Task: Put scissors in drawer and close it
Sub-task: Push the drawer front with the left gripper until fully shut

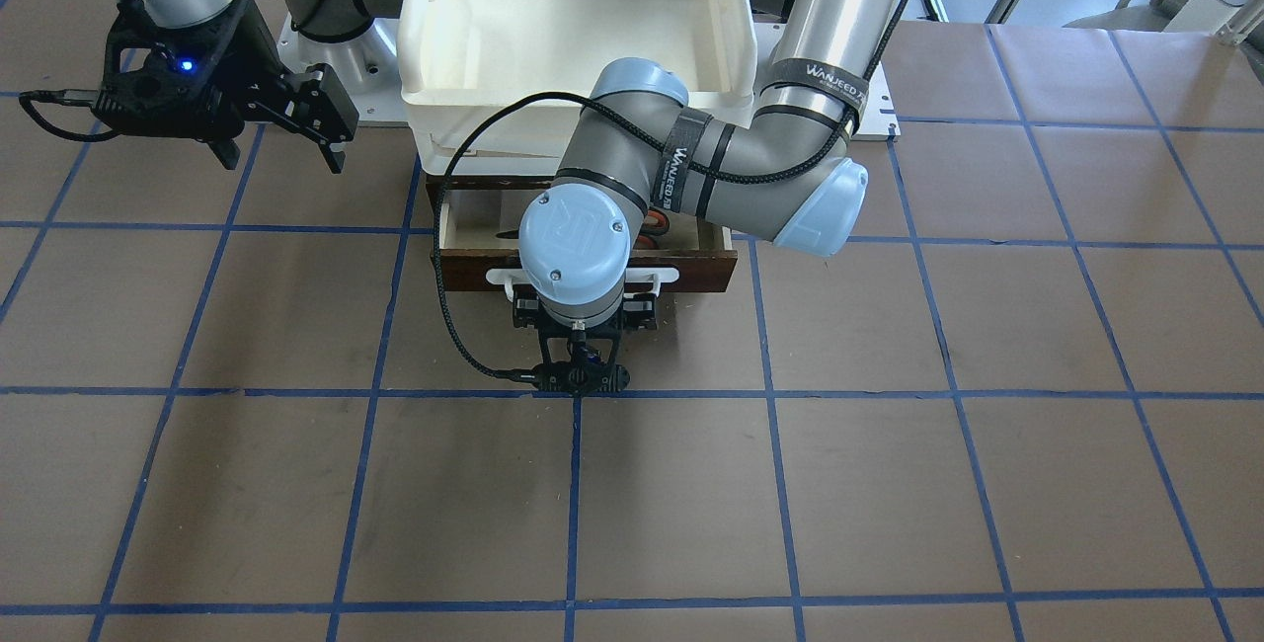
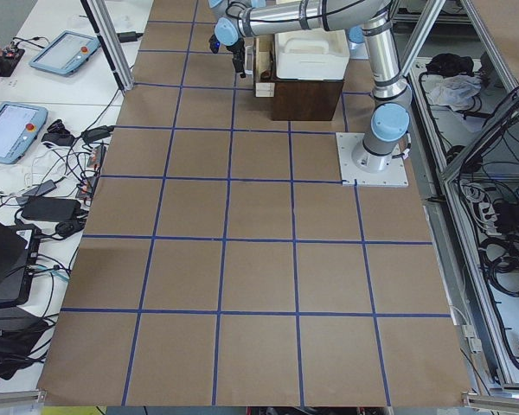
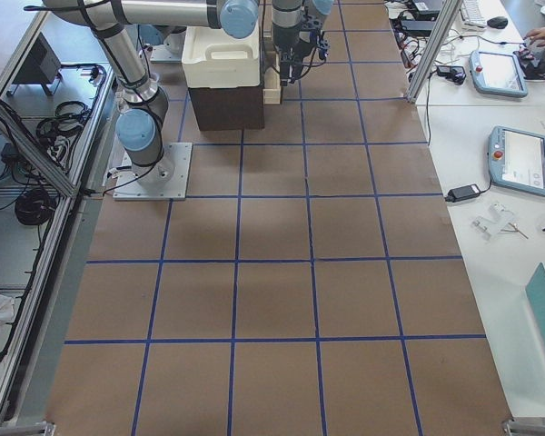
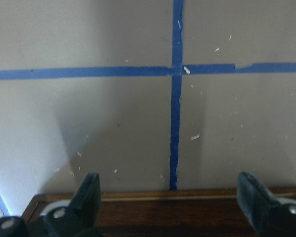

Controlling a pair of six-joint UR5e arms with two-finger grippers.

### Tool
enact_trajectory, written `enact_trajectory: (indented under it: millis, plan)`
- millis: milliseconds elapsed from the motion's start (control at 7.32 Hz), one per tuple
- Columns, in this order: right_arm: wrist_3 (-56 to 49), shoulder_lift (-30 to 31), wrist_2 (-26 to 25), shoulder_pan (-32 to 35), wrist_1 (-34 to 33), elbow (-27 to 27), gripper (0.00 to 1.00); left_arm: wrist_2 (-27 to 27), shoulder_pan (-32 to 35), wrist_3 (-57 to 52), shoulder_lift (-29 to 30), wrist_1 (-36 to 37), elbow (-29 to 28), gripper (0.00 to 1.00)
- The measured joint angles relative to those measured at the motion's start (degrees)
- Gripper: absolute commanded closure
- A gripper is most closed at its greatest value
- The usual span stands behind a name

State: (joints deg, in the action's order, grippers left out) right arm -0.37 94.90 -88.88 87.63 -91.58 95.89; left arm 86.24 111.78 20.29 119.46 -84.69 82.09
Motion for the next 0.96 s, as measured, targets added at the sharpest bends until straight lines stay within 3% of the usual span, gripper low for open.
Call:
enact_trajectory:
  millis: [957]
  plan:
    - [-0.1, -0.1, 0.3, 0.0, 0.0, 0.1, 0.0, -1.6, 1.3, 0.5, -3.8, -4.4, 4.8, 0.0]
